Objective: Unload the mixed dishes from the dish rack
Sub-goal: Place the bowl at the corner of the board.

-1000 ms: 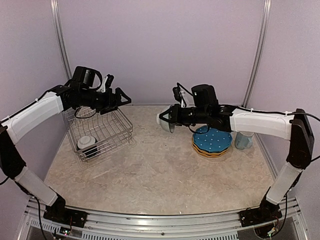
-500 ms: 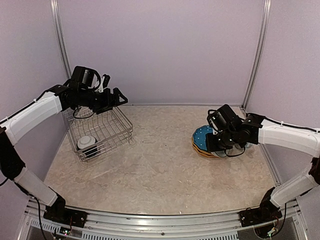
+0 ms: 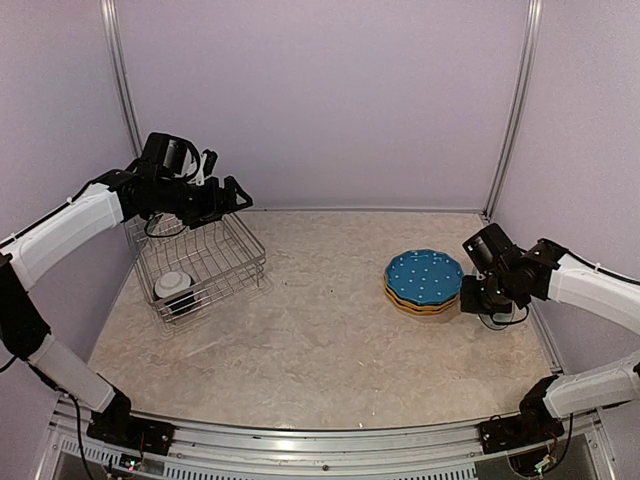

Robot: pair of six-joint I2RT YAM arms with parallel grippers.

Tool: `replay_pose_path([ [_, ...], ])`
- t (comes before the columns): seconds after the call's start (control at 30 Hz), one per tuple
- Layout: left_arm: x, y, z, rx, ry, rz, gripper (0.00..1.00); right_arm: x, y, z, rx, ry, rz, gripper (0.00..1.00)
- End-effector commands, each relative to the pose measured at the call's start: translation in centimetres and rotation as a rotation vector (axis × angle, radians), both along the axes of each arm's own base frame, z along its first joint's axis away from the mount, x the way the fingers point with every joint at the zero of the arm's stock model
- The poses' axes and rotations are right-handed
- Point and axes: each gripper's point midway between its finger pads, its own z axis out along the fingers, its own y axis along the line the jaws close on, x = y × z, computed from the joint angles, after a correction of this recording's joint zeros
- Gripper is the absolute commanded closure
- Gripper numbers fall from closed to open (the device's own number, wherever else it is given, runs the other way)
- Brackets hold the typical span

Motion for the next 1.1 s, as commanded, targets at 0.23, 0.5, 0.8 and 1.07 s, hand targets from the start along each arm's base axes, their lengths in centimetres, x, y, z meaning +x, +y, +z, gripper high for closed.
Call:
replay_pose_path([
  [0.23, -0.4, 1.0, 1.0, 0.027, -0.031, 0.014, 0.08, 2.0, -1.5, -3.3, -0.024, 0.082, -0.016, 1.00],
  [0.5, -0.4, 1.2, 1.1, 0.026, -0.035, 0.017, 0.07, 2.1, -2.2, -5.3, -0.092, 0.145, -0.025, 1.00],
  [0.8, -0.2, 1.3, 1.0, 0.030, -0.030, 0.022, 0.07, 2.3, -2.6, -6.8, -0.146, 0.187, -0.022, 0.97],
  [1.07, -0.3, 1.4, 1.1, 0.040, -0.035, 0.029, 0.07, 2.2, -2.7, -8.1, -0.171, 0.218, -0.013, 0.91],
])
